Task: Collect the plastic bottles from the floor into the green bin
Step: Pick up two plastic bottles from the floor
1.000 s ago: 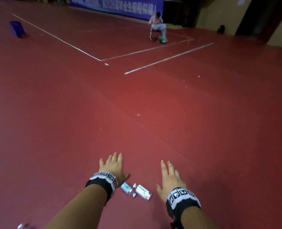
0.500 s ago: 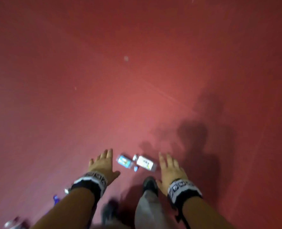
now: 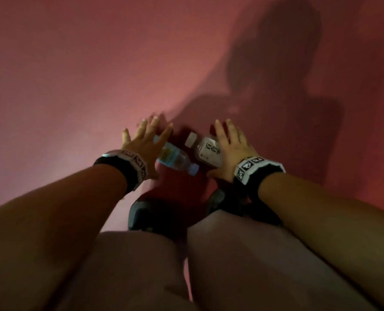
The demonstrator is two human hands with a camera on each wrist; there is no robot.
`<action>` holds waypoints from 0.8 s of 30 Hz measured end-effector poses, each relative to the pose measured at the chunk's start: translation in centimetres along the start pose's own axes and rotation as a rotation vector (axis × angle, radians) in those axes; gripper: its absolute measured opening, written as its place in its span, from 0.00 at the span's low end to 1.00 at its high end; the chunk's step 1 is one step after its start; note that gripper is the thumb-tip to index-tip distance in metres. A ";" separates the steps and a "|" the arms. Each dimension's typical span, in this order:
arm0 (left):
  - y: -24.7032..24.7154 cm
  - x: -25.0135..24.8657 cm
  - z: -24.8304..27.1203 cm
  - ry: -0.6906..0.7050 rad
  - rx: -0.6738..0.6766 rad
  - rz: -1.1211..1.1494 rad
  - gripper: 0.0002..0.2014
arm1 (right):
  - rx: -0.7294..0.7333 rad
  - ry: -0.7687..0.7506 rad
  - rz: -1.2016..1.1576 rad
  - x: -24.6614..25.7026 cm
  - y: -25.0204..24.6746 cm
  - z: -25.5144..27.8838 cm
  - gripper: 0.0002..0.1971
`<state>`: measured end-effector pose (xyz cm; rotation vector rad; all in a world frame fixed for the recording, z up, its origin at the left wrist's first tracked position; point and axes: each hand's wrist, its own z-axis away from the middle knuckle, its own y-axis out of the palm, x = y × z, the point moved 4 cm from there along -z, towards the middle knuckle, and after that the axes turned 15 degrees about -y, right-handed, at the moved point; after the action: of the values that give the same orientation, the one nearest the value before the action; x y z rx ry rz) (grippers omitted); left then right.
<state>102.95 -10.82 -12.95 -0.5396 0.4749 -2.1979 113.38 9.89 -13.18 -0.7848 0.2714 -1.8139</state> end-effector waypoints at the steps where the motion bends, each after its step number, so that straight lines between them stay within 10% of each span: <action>1: 0.4 -0.3 -1.4 0.017 -0.041 -0.019 0.67 | -0.010 -0.033 0.036 -0.3 0.5 -1.5 0.73; 6: -1.9 -1.5 -3.9 0.207 -0.170 -0.186 0.46 | 0.020 -0.047 0.102 -0.9 0.7 -3.7 0.62; 11: -4.6 0.7 -0.3 -0.013 -0.095 0.163 0.43 | -0.058 0.084 0.071 -0.9 -5.1 0.3 0.58; 16: -7.5 3.3 7.9 -0.101 0.002 0.622 0.35 | -0.148 0.216 0.019 1.4 -8.6 10.1 0.60; 24: -23.7 5.4 26.4 0.024 -0.057 0.590 0.19 | -0.344 0.272 -0.092 8.3 -19.0 30.9 0.53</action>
<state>98.91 -4.80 22.15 -0.3445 0.6213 -1.6307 116.87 15.45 23.46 -0.7940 0.7510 -1.9893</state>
